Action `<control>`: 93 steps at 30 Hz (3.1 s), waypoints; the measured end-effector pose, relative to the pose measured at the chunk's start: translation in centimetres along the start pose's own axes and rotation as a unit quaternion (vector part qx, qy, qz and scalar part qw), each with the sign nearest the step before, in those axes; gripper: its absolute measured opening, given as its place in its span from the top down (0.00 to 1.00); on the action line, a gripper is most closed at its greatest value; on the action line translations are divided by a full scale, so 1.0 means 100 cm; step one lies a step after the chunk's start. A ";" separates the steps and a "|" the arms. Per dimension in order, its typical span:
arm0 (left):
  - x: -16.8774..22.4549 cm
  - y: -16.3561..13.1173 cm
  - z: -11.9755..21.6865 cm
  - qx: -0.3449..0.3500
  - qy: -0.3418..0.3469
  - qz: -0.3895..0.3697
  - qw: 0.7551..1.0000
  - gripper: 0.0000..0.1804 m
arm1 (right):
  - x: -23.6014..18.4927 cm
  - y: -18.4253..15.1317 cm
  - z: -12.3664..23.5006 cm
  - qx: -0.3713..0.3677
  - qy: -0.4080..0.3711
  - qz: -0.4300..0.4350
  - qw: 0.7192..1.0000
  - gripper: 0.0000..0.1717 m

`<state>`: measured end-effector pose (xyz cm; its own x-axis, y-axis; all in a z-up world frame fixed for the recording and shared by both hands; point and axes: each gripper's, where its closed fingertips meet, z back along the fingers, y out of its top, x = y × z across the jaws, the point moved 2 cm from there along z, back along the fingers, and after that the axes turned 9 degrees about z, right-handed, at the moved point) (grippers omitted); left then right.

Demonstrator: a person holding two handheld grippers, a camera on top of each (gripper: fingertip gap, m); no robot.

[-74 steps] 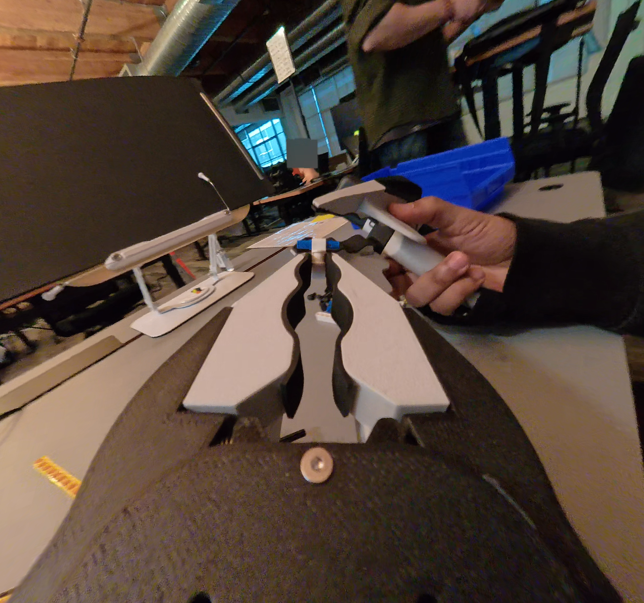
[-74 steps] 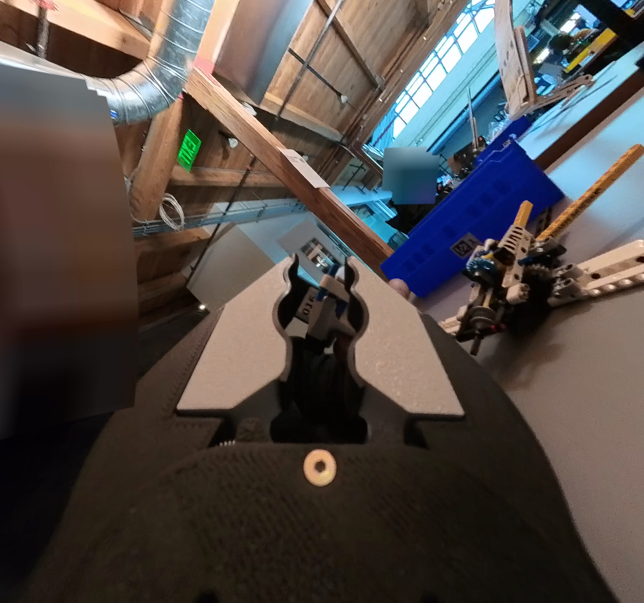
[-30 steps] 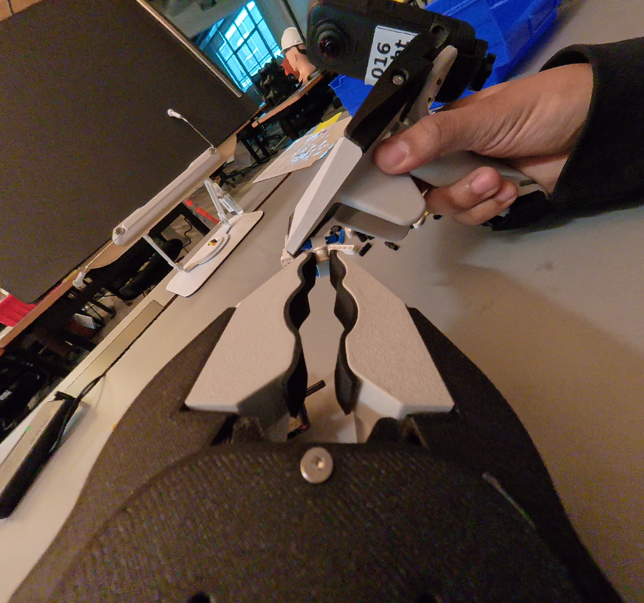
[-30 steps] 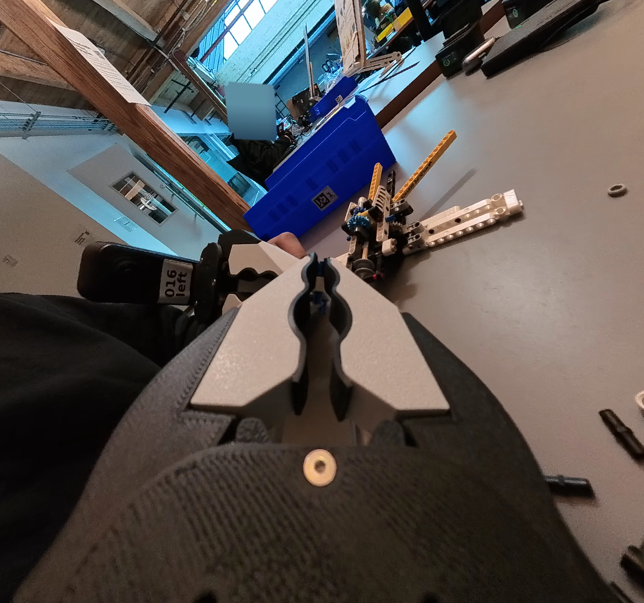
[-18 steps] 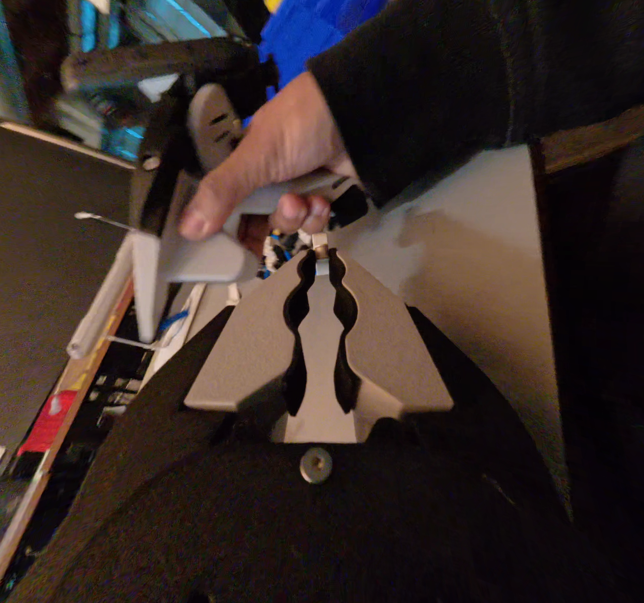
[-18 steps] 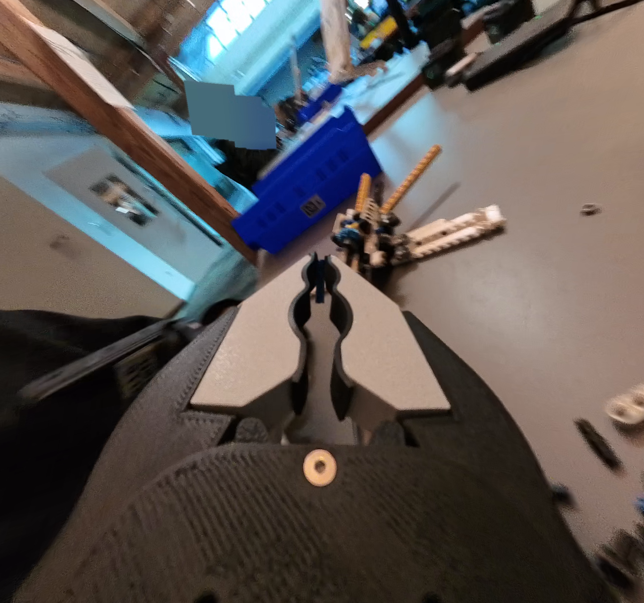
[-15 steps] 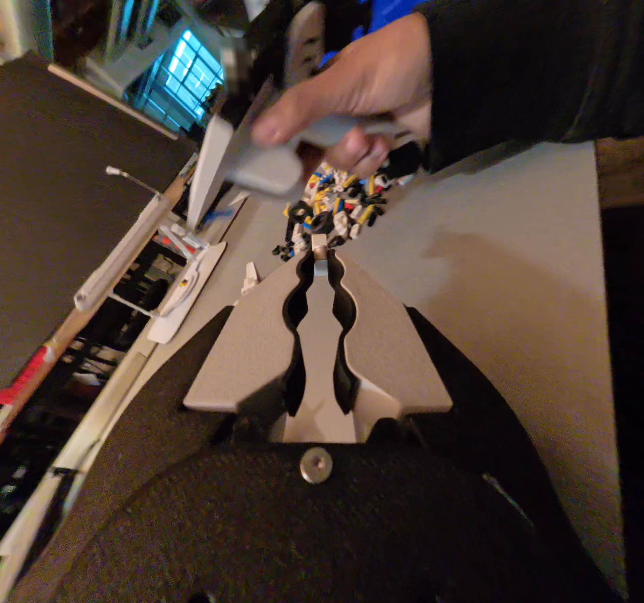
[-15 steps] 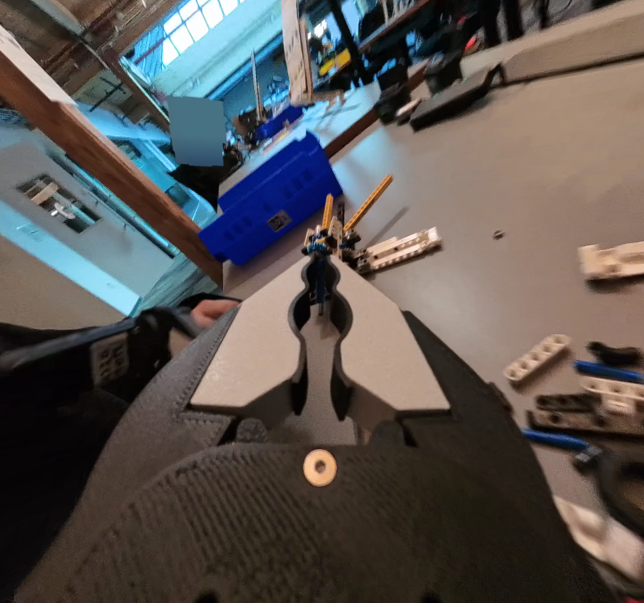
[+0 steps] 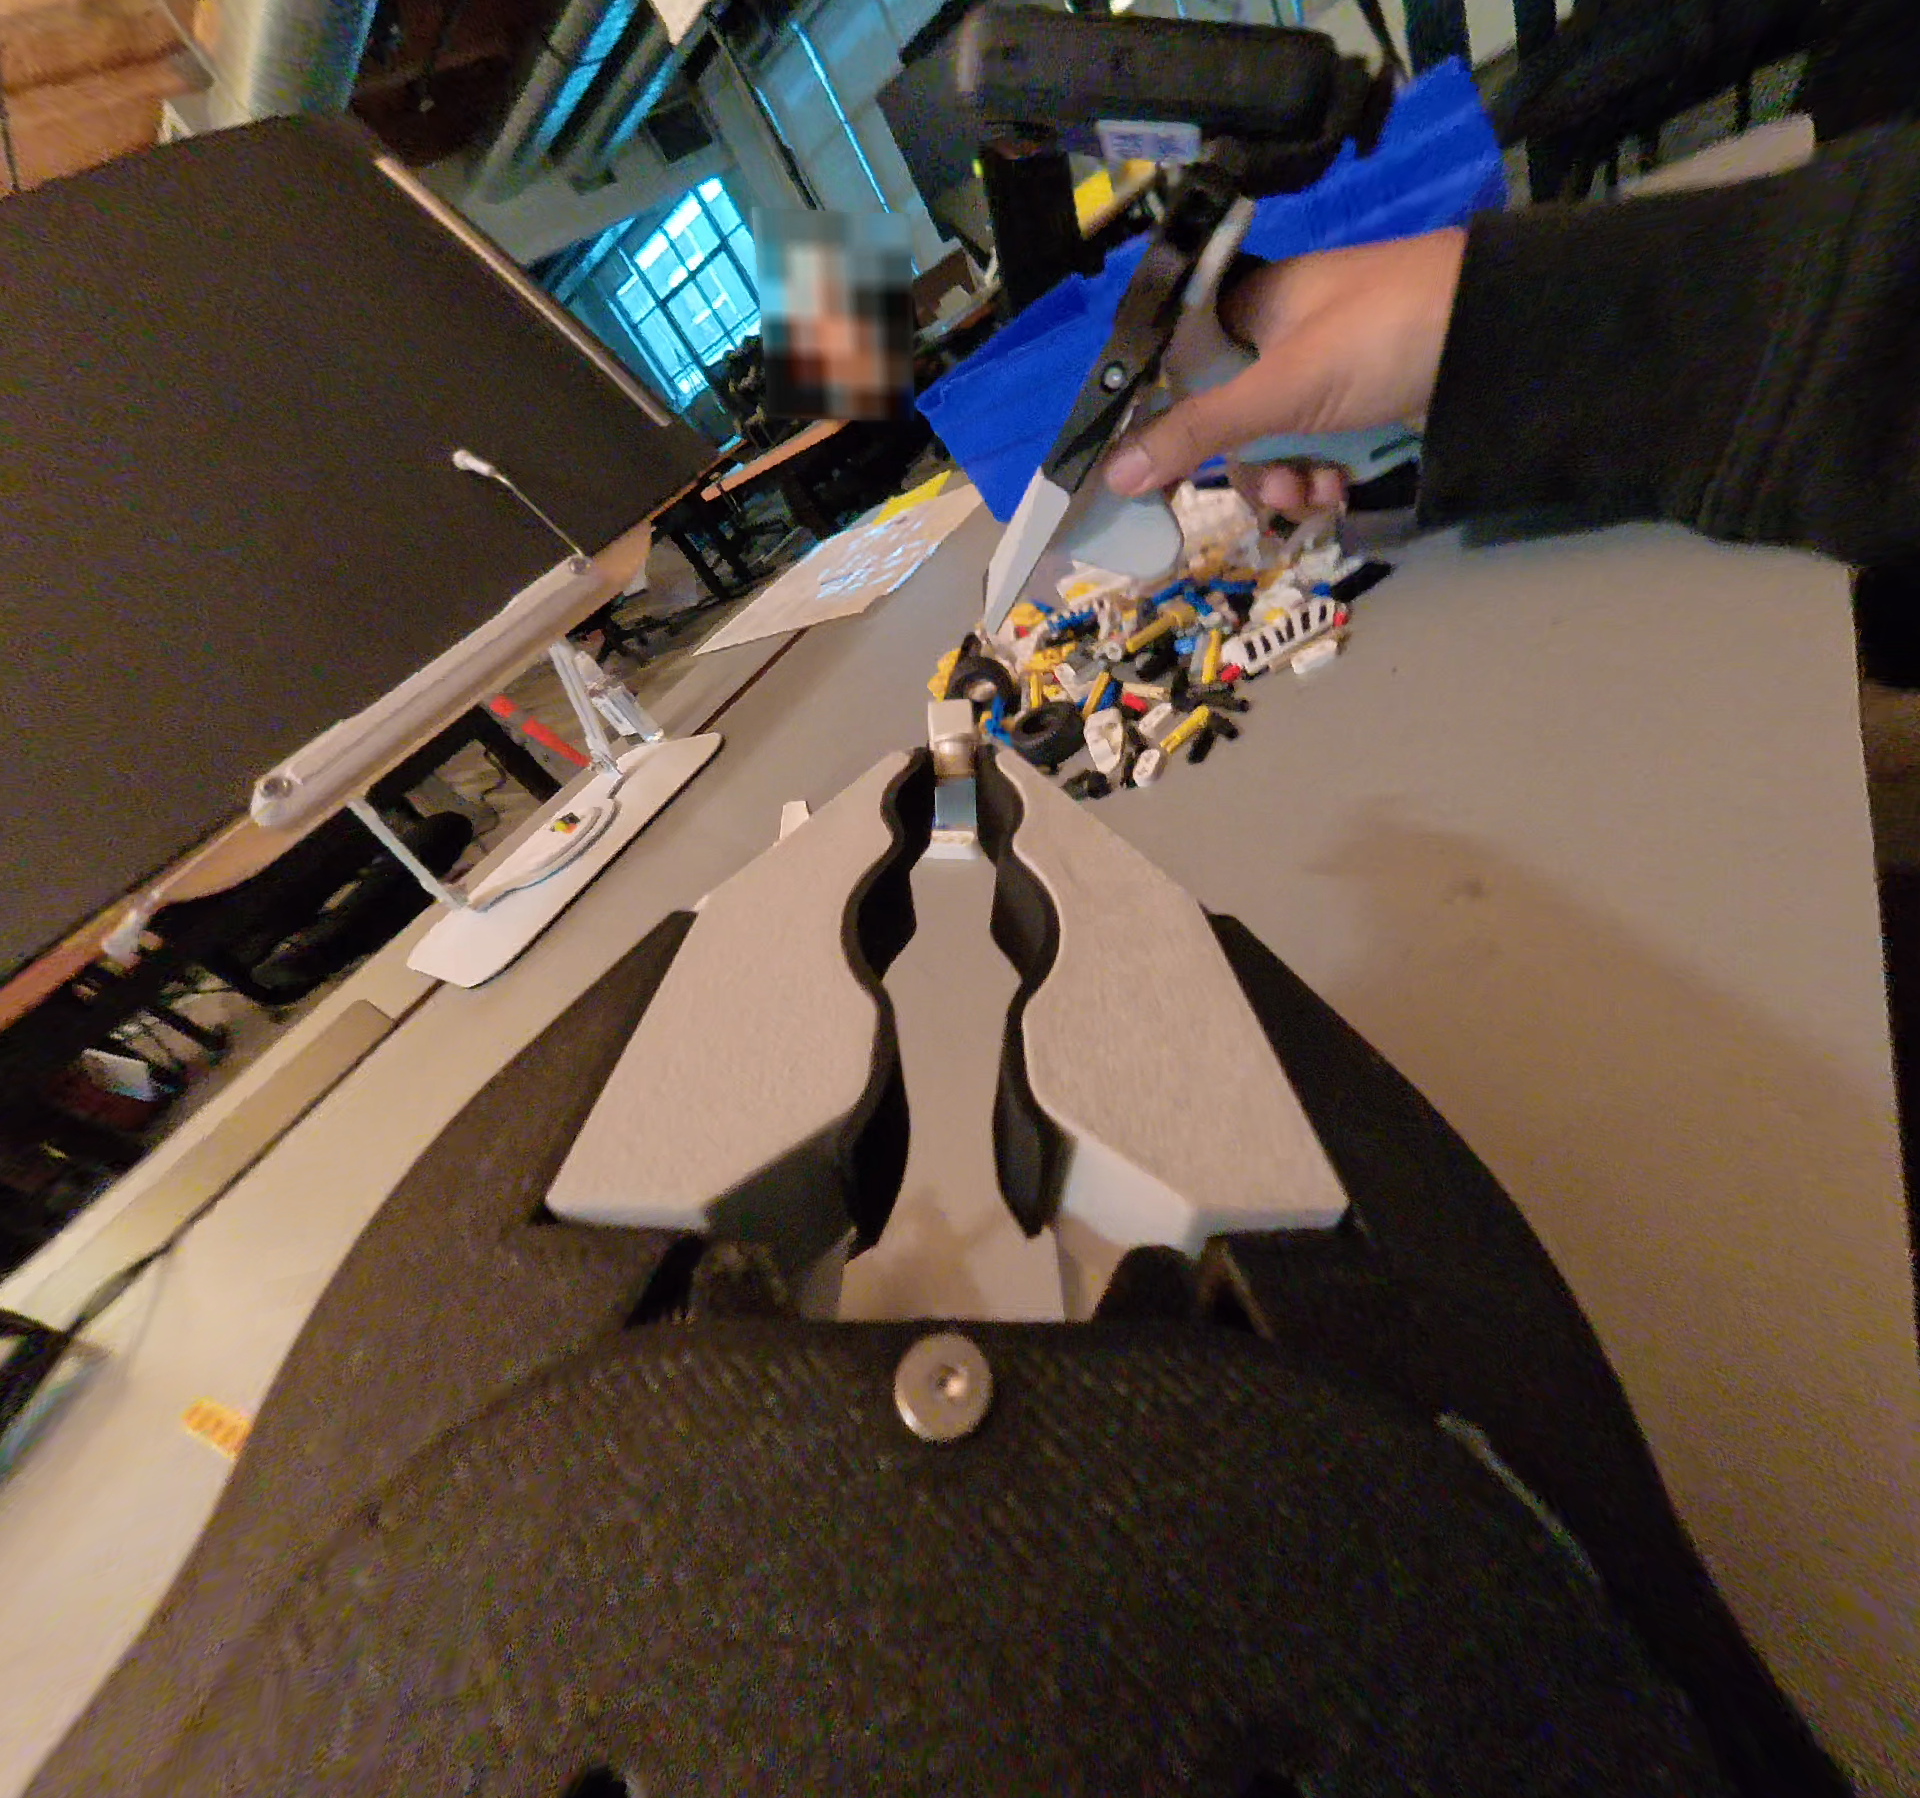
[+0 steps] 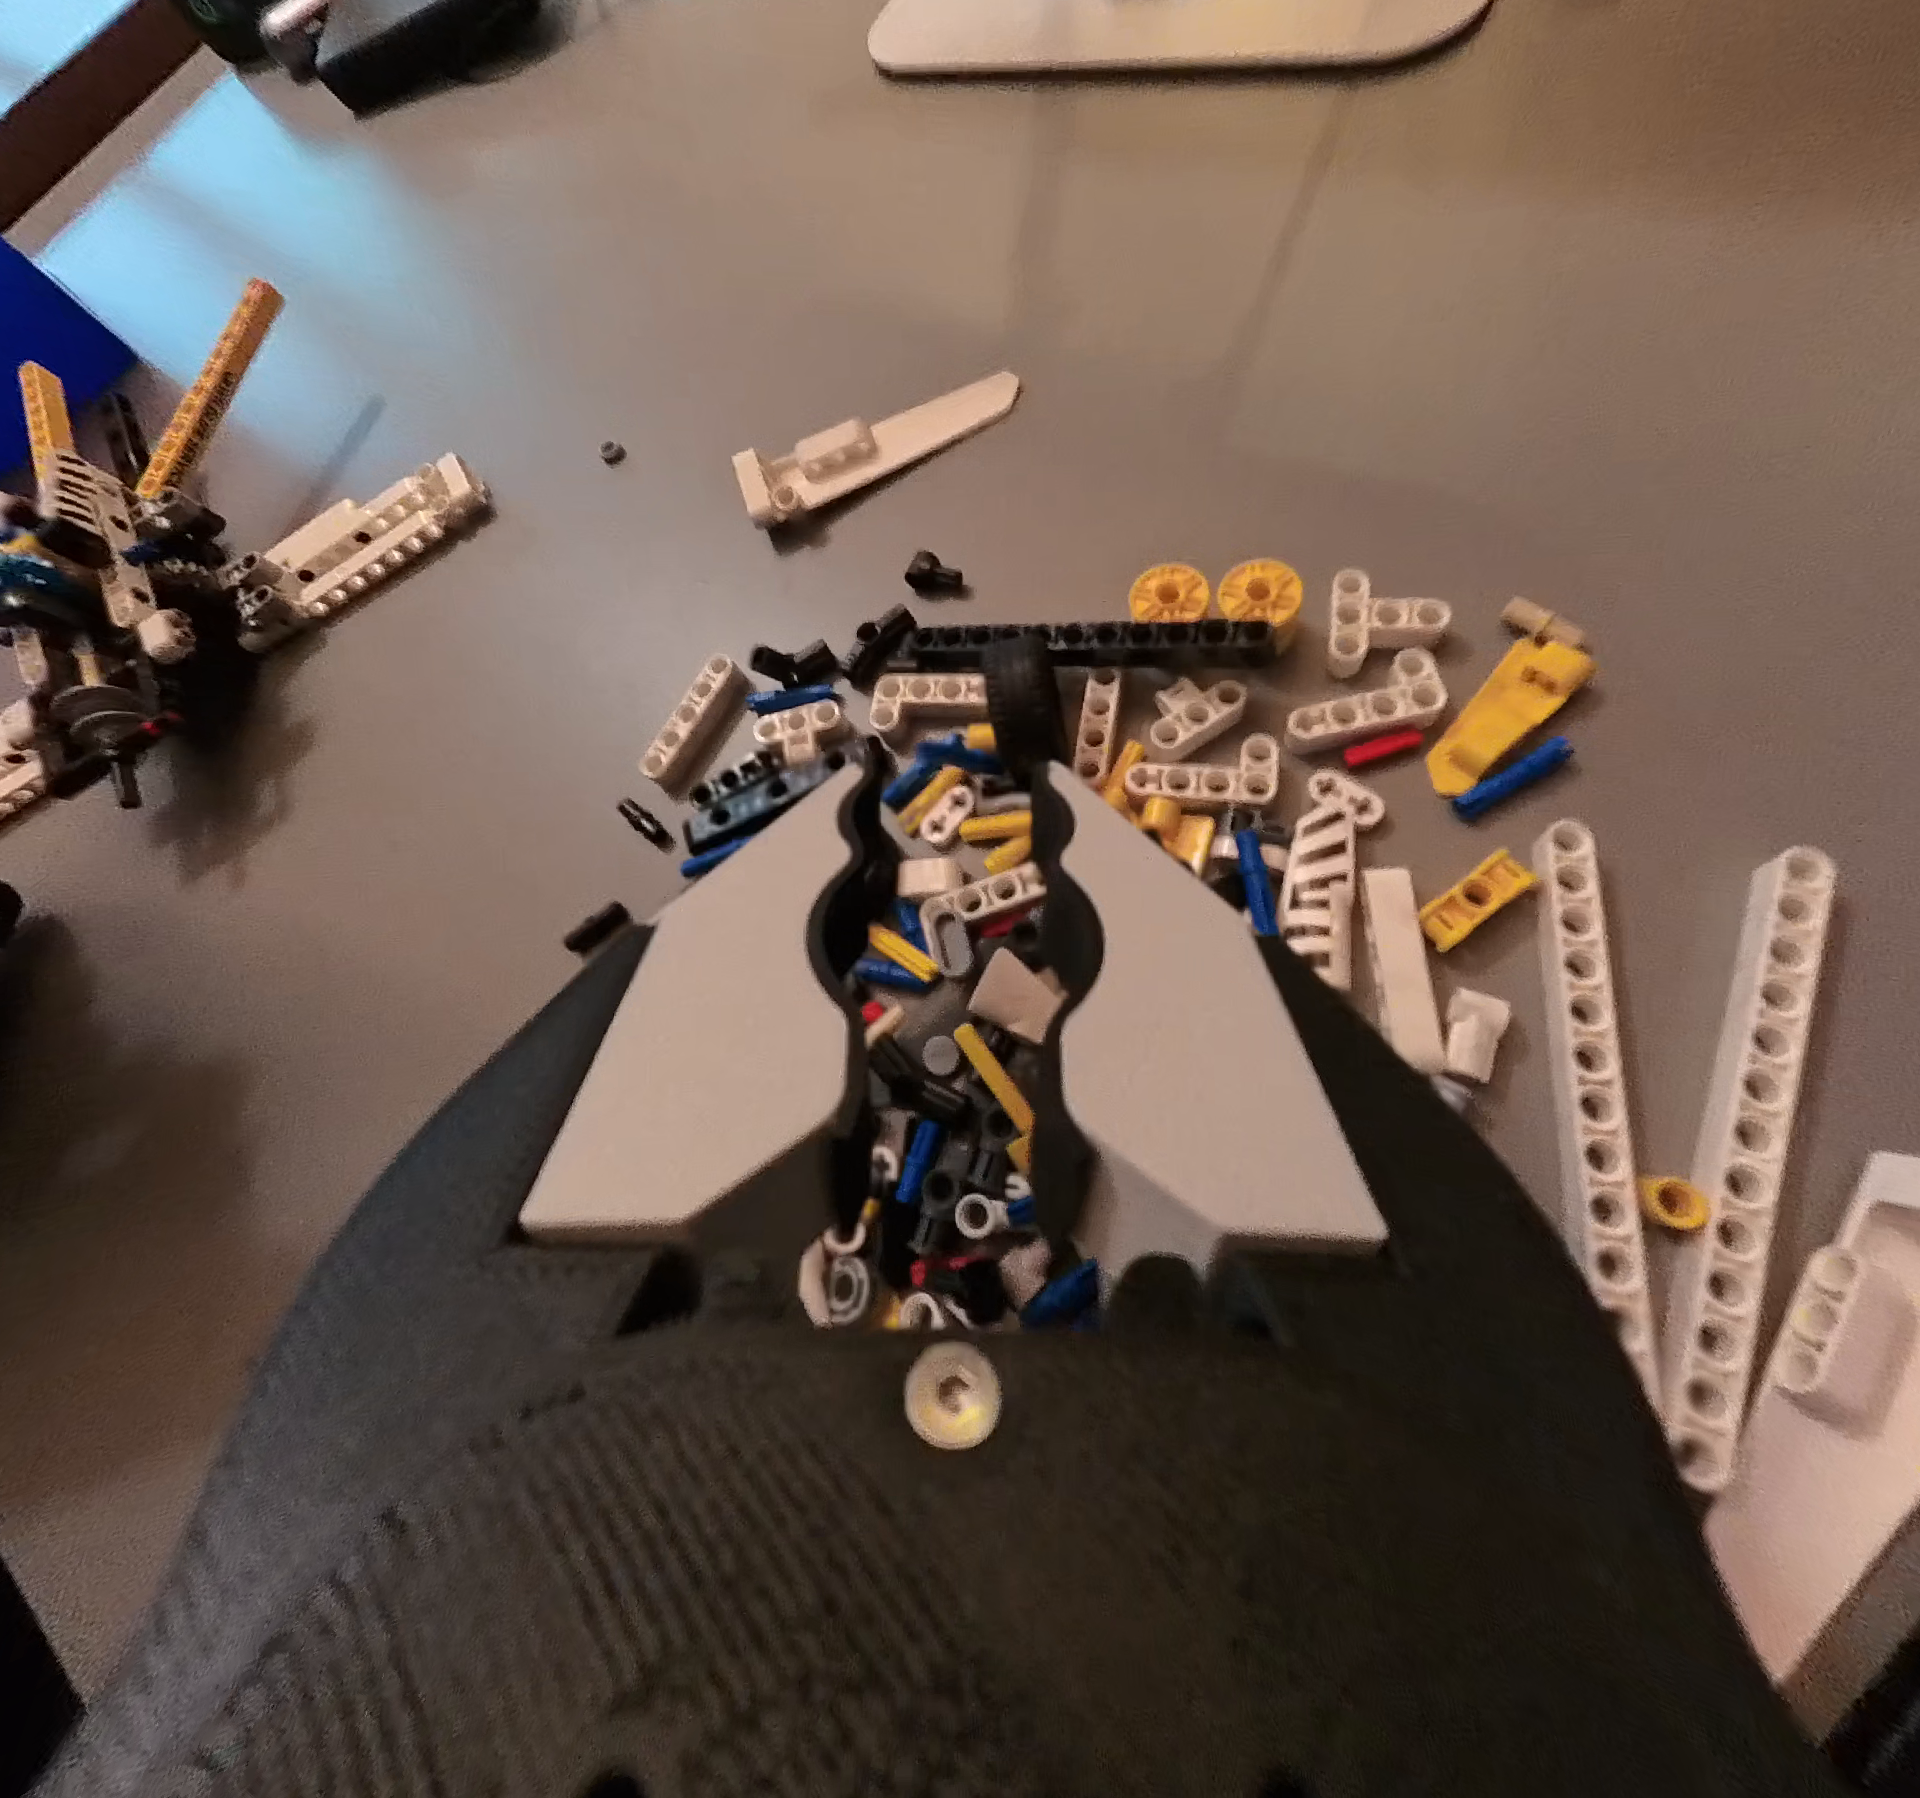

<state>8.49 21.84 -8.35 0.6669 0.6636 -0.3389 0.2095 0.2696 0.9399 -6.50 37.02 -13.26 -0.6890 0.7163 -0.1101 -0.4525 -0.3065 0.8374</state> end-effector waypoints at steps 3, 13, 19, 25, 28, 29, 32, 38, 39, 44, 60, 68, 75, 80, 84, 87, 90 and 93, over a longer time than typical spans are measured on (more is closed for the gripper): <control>-0.016 0.009 0.007 0.042 -0.001 0.091 0.995 0.96 | -0.023 0.026 0.013 0.060 0.028 0.036 0.997 0.84; -0.053 0.022 0.028 0.150 -0.038 0.308 0.939 0.97 | -0.188 0.066 0.024 0.190 0.278 0.156 0.928 0.84; -0.054 0.032 0.037 0.202 -0.098 0.372 0.901 0.97 | -0.228 0.056 0.011 0.187 0.259 0.245 0.916 0.83; -0.053 0.036 0.039 0.222 -0.139 0.410 0.874 0.97 | -0.236 0.063 0.025 0.238 0.308 0.213 0.896 0.82; -0.049 0.037 0.039 0.219 -0.164 0.421 0.865 0.97 | -0.229 0.065 0.029 0.234 0.319 0.201 0.896 0.82; -0.048 0.037 0.038 0.219 -0.168 0.421 0.864 0.97 | -0.229 0.065 0.031 0.235 0.323 0.198 0.895 0.82; -0.044 0.038 0.038 0.216 -0.180 0.420 0.863 0.97 | -0.229 0.069 0.039 0.254 0.337 0.188 0.887 0.82; -0.034 0.040 0.036 0.203 -0.199 0.398 0.872 0.97 | -0.227 0.074 0.049 0.263 0.378 0.147 0.875 0.83; -0.031 0.039 0.035 0.197 -0.197 0.387 0.879 0.97 | -0.226 0.073 0.048 0.258 0.383 0.141 0.876 0.83; -0.018 0.036 0.030 0.169 -0.187 0.335 0.908 0.97 | -0.226 0.066 0.042 0.224 0.392 0.139 0.881 0.87; -0.023 0.035 0.031 0.175 -0.148 0.299 0.926 0.97 | -0.234 0.066 0.042 0.236 0.355 0.187 0.885 0.95; -0.041 0.038 0.039 0.213 -0.149 0.367 0.893 0.97 | -0.230 0.069 0.043 0.269 0.311 0.226 0.883 0.78; -0.034 0.049 0.047 0.248 -0.186 0.363 0.879 0.97 | -0.241 0.066 0.041 0.275 0.262 0.289 0.879 0.81; -0.027 0.053 0.049 0.253 -0.215 0.364 0.870 0.97 | -0.245 0.064 0.051 0.262 0.368 0.219 0.865 0.87; -0.028 0.053 0.049 0.254 -0.213 0.365 0.870 0.97 | -0.245 0.065 0.052 0.268 0.349 0.237 0.866 0.87; -0.023 0.051 0.047 0.240 -0.210 0.346 0.882 0.91 | -0.243 0.064 0.050 0.261 0.313 0.274 0.871 0.88; -0.015 0.044 0.039 0.196 -0.198 0.305 0.911 0.85 | -0.237 0.057 0.046 0.230 0.253 0.349 0.873 0.87; -0.015 0.036 0.032 0.153 -0.157 0.258 0.941 0.84 | -0.229 0.048 0.045 0.186 0.185 0.446 0.856 0.87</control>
<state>10.55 19.61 -4.35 0.9048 0.3988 0.1494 -0.0365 -0.2770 0.9602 9.65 22.02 -4.34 -0.8300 0.0326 0.5569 0.5105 -0.3582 0.7818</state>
